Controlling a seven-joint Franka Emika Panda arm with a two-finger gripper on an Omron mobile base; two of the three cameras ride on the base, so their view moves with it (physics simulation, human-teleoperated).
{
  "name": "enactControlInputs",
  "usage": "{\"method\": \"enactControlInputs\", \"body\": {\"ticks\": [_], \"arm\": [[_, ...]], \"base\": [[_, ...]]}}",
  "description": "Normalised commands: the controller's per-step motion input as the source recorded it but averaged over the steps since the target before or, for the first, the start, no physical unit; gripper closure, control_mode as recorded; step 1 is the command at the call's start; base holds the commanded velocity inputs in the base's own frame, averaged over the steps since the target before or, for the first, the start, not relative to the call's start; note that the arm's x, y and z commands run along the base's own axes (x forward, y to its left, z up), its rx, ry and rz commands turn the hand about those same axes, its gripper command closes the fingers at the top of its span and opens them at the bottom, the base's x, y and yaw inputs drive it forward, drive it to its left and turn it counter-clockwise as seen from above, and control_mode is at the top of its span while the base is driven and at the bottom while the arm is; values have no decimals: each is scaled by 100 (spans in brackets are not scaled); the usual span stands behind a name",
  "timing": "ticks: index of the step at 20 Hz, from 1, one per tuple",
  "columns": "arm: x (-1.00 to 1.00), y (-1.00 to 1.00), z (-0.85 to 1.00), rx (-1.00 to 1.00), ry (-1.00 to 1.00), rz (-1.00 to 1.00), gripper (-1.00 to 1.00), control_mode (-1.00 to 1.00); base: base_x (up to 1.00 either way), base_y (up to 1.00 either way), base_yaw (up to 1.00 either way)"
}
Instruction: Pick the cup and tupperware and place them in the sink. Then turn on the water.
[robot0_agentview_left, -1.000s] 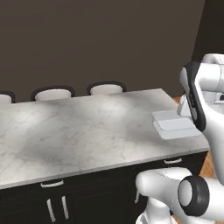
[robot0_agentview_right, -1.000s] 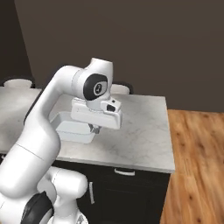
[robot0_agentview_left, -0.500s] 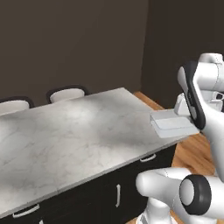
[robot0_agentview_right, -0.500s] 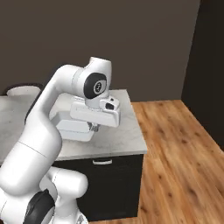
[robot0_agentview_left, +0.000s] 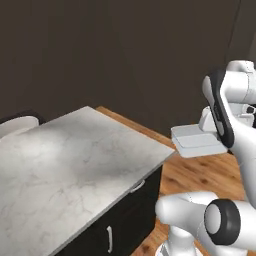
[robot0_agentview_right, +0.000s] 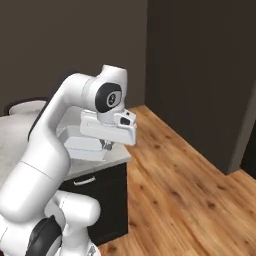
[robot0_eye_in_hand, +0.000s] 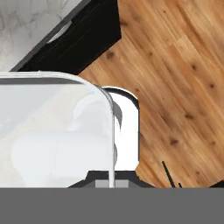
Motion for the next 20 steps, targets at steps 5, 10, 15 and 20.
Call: {"method": "enactControlInputs", "body": {"ticks": [5,10,15,20], "arm": [[0,0,0,0,0,0,100,100],[0,0,0,0,0,0,100,100],[0,0,0,0,0,0,100,100],[0,0,0,0,0,0,100,100]], "base": [[0,-57,-45],[4,-61,-44],[19,-63,-44],[25,-71,-41]]}}
